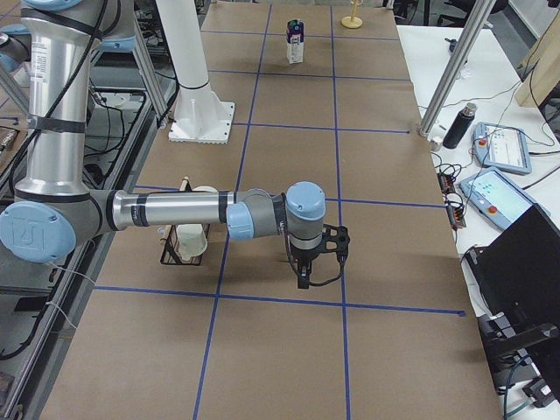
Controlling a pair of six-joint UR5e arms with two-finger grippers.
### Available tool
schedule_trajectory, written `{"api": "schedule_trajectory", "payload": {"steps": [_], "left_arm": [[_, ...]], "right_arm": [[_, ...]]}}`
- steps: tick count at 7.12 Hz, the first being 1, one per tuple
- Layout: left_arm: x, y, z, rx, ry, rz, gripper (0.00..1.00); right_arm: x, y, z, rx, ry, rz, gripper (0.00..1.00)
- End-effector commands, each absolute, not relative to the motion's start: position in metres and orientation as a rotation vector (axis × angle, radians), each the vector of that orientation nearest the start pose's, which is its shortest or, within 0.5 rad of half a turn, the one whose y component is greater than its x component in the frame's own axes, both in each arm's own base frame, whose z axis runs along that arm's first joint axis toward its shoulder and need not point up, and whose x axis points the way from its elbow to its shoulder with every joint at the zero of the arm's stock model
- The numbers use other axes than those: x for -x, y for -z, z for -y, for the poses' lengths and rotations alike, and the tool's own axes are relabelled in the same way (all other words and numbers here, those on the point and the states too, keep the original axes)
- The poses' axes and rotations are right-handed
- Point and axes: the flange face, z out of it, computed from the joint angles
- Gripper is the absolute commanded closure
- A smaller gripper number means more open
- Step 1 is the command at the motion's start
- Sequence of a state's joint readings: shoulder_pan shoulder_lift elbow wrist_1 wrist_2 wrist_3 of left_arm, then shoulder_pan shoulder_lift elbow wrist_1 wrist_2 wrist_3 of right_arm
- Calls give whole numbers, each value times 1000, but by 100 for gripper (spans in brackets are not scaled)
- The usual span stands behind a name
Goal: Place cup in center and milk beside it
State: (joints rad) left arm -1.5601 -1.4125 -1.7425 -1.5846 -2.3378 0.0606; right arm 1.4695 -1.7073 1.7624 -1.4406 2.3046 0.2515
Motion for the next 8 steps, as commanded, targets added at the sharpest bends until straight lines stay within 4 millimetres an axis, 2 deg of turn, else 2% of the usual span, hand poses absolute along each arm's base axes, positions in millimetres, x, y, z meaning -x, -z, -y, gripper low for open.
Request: {"api": "schedule_trajectory", "payload": {"steps": [1, 3, 4, 6, 7, 8], "left_arm": [[59, -646, 429, -44, -79, -766, 2], [59, -649, 427, -38, -79, -760, 2], [59, -647, 426, -43, -81, -765, 2], [59, -644, 427, -49, -83, -766, 2], [59, -642, 427, -54, -86, -766, 2], [59, -642, 427, -57, -85, -766, 2]], "right_arm": [[-20, -617, 449, -40, -74, 767, 0], [-16, -619, 447, -44, -61, 812, 0], [-16, -630, 443, -57, -51, 832, 0], [-11, -628, 445, -124, -13, 875, 0], [-3, -623, 445, -116, -5, 903, 0], [21, -612, 445, -69, -24, 965, 0]]}}
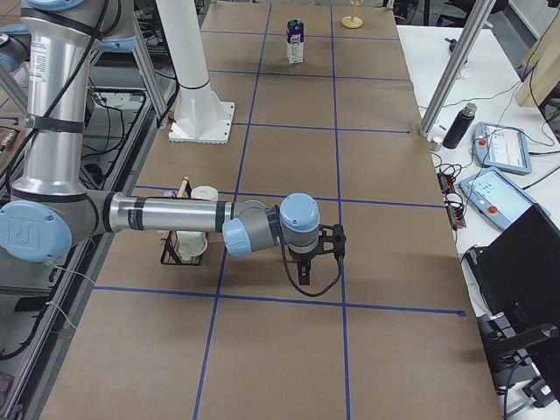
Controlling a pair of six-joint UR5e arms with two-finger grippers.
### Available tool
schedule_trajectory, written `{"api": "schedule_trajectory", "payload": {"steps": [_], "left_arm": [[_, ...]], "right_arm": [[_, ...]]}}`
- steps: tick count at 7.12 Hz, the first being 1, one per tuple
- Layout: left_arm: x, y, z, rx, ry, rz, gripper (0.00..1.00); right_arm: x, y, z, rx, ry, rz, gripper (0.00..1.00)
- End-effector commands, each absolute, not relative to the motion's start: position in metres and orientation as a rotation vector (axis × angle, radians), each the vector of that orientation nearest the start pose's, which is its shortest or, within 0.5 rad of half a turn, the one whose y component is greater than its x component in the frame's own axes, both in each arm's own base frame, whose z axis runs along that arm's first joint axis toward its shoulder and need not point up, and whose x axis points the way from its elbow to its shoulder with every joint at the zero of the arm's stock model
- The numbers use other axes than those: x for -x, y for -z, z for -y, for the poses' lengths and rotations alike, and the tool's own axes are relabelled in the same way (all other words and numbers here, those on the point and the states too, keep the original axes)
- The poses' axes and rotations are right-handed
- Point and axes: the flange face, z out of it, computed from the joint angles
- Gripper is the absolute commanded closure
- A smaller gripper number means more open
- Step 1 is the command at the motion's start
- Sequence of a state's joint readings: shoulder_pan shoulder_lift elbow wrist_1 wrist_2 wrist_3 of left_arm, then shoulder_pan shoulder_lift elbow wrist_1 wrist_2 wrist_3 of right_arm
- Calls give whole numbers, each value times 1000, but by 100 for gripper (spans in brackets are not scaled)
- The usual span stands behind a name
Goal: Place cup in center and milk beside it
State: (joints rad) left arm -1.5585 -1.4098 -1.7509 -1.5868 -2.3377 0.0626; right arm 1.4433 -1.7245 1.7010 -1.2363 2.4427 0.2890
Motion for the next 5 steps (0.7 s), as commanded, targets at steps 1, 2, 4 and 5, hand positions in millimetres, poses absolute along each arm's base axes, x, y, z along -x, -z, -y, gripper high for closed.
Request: {"api": "schedule_trajectory", "payload": {"steps": [1, 2, 4, 5], "left_arm": [[59, -642, 427, -57, -85, -766, 2], [59, -642, 427, -57, -87, -766, 2], [59, -644, 426, -53, -85, -766, 2], [59, -643, 426, -54, -86, -766, 2]], "right_arm": [[56, -601, 448, -62, -37, 964, 0], [88, -600, 446, -36, -74, 929, 0], [107, -604, 439, 13, -119, 903, 0], [106, -606, 437, 48, -180, 901, 2]]}}
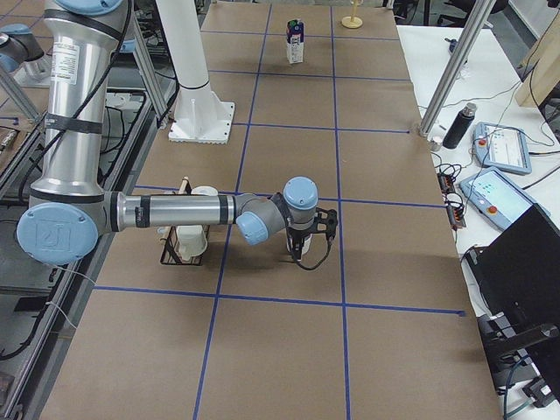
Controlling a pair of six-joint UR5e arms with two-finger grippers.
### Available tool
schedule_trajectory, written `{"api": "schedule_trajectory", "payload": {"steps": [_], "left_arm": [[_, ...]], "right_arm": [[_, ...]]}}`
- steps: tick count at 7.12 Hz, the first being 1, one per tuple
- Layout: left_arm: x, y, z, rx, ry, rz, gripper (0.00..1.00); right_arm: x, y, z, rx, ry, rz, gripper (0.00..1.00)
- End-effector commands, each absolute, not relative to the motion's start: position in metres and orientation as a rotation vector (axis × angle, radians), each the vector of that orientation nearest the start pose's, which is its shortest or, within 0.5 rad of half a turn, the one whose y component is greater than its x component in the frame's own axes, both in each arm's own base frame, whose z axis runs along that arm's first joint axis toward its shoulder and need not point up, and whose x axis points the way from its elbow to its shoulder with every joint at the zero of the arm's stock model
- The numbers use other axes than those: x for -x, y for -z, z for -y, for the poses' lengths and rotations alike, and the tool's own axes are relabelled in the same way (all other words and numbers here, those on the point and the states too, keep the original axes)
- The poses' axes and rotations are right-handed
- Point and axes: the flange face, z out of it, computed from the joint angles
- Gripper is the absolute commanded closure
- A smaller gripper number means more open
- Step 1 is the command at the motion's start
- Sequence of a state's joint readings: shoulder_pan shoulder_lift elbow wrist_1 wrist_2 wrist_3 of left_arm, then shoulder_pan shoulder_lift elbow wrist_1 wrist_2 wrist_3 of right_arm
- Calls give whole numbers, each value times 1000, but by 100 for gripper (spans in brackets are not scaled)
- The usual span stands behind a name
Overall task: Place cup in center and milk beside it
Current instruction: 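Lower the right gripper onto the white mug and grasp it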
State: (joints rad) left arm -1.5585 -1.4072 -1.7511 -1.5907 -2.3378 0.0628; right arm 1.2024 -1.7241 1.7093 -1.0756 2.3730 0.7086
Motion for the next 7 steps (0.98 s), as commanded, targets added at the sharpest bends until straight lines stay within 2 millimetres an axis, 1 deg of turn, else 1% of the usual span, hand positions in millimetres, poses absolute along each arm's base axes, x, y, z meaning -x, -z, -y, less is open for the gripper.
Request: {"api": "schedule_trajectory", "payload": {"steps": [1, 2, 3, 4, 5, 6, 7], "left_arm": [[59, -643, 426, -54, -84, -766, 2], [59, -644, 426, -53, -85, -766, 2], [59, -642, 426, -56, -86, -766, 2], [59, -643, 426, -54, -86, -766, 2], [60, -643, 426, -55, -84, -766, 2], [60, -642, 426, -56, -85, -766, 2], [60, -643, 426, -55, -84, -766, 2]], "right_arm": [[109, -606, 435, 97, -270, 899, 7], [113, -608, 432, 112, -275, 895, 8], [118, -608, 430, 140, -317, 889, 9], [126, -607, 431, 148, -332, 878, 11], [131, -606, 432, 160, -350, 875, 18], [134, -605, 432, 172, -366, 874, 39], [134, -604, 431, 173, -366, 875, 94]]}}
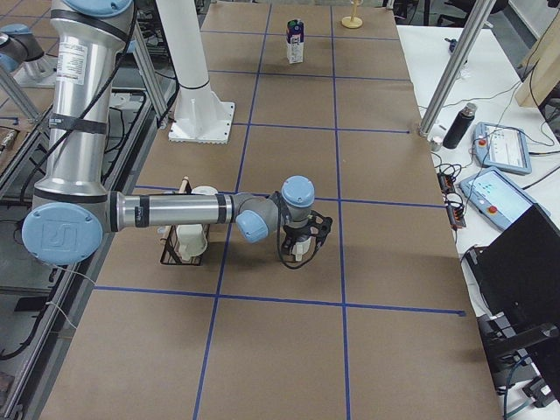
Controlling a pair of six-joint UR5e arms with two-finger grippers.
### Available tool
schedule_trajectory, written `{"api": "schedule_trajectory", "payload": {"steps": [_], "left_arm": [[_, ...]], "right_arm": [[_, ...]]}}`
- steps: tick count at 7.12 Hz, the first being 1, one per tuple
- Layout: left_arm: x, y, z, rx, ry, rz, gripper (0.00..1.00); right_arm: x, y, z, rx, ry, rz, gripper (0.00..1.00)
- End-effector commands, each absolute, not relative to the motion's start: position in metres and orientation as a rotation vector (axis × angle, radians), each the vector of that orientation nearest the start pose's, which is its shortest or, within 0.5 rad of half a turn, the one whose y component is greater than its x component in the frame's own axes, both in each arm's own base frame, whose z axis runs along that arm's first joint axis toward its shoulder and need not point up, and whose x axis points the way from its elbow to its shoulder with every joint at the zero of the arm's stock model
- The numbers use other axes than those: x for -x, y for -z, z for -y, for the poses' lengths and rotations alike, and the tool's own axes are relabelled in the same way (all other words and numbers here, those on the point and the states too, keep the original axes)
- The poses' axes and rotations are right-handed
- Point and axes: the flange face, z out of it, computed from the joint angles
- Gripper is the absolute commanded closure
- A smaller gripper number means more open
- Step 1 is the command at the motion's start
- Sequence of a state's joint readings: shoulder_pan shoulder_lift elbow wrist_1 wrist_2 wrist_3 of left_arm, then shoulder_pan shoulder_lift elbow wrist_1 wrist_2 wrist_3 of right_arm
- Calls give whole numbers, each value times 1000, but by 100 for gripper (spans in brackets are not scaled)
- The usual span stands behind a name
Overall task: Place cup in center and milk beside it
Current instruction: 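Lower the right gripper onto the white mug and grasp it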
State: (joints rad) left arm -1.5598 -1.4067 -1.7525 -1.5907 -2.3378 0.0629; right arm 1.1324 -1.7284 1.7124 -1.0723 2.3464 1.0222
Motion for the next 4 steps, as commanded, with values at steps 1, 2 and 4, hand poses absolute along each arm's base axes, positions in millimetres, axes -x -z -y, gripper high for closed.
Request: {"api": "schedule_trajectory", "payload": {"steps": [1, 2, 4], "left_arm": [[60, -642, 426, -56, -83, -766, 2], [60, -643, 426, -54, -83, -766, 2], [59, -643, 426, -54, -84, -766, 2]], "right_arm": [[134, -606, 431, 176, -366, 874, 100], [134, -604, 431, 173, -365, 876, 100], [147, -543, 436, 95, -298, 938, 100]]}}
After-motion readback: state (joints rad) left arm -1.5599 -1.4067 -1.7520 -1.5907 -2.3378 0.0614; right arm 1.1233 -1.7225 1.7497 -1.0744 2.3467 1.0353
